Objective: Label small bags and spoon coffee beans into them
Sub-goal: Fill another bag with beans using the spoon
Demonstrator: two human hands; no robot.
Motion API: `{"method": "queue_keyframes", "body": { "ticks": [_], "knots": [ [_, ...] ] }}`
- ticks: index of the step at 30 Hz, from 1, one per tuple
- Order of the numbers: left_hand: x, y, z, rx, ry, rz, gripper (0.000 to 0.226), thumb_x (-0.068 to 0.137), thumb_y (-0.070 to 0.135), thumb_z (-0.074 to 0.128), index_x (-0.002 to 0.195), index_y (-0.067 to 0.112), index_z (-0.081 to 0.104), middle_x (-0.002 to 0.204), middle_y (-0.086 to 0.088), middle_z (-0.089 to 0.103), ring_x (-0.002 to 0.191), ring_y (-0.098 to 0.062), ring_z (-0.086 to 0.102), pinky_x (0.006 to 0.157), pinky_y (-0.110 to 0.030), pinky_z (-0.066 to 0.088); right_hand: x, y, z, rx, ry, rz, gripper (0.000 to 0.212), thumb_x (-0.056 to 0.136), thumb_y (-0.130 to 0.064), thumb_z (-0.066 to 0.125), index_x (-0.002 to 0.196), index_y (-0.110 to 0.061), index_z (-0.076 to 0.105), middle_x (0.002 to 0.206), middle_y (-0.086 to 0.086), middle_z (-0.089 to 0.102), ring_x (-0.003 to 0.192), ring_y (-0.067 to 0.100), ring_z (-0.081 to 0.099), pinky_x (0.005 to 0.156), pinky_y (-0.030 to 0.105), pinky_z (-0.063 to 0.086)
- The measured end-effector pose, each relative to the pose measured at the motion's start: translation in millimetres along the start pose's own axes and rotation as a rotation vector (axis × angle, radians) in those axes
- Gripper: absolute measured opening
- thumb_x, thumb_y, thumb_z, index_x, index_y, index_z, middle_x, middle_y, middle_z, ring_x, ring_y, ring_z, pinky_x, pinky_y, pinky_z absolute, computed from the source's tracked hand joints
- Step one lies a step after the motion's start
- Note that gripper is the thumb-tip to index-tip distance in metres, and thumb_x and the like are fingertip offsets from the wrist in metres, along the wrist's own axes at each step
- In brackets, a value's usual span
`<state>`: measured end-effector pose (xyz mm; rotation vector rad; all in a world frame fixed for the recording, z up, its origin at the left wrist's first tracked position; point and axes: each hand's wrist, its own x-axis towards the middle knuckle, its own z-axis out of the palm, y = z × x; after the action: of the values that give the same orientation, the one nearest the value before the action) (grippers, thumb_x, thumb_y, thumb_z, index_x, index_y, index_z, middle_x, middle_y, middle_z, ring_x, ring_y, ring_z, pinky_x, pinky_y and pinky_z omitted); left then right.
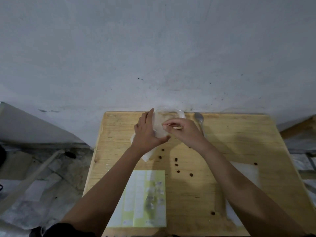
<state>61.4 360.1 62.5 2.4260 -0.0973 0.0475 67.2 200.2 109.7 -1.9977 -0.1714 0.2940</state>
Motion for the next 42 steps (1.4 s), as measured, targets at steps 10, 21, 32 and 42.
{"method": "queue_keyframes", "body": {
  "ticks": [10,21,32,42],
  "knots": [
    [-16.6,12.2,-23.4,-0.2,-0.08,0.043,0.114,0.062,0.06,0.077,0.147,0.018,0.015,0.138,0.001,0.028,0.126,-0.012,0.031,0.102,-0.03,0.028,-19.2,-16.6,1.8,-0.228,0.111,0.0,0.014,0.087,-0.019,0.063,0.082,-0.007,0.069,0.078,0.001,0.068,0.069,0.004,0.058,0.063,0.008,0.042],
    [-12.9,103.6,-39.6,-0.762,0.256,-0.052,0.012,0.089,0.014,0.062,0.101,0.012,0.061,0.09,-0.009,0.068,0.067,-0.011,0.065,0.064,-0.021,0.049,-57.8,-34.4,-76.3,0.154,0.327,-0.168,0.022,0.085,-0.011,0.067,0.103,-0.021,0.06,0.078,-0.005,0.063,0.071,0.0,0.063,0.066,0.012,0.048],
    [-33.3,178.1,-24.7,-0.79,0.364,0.029,0.021,0.086,0.007,0.063,0.099,0.023,0.066,0.087,-0.016,0.067,0.085,-0.025,0.066,0.082,-0.033,0.054,-90.0,-44.1,-135.4,0.047,0.361,-0.228,0.015,0.084,-0.007,0.065,0.091,-0.018,0.058,0.08,-0.004,0.061,0.075,0.013,0.058,0.063,0.014,0.045],
    [-44.1,188.1,-39.0,-0.8,0.212,0.12,0.014,0.086,0.009,0.065,0.1,0.01,0.065,0.08,-0.01,0.072,0.081,-0.021,0.069,0.08,-0.029,0.054,-89.6,-75.6,-133.5,-0.116,0.248,-0.239,0.007,0.082,-0.01,0.069,0.077,-0.015,0.071,0.077,-0.008,0.067,0.072,-0.005,0.06,0.066,0.002,0.044]
  ]
}}
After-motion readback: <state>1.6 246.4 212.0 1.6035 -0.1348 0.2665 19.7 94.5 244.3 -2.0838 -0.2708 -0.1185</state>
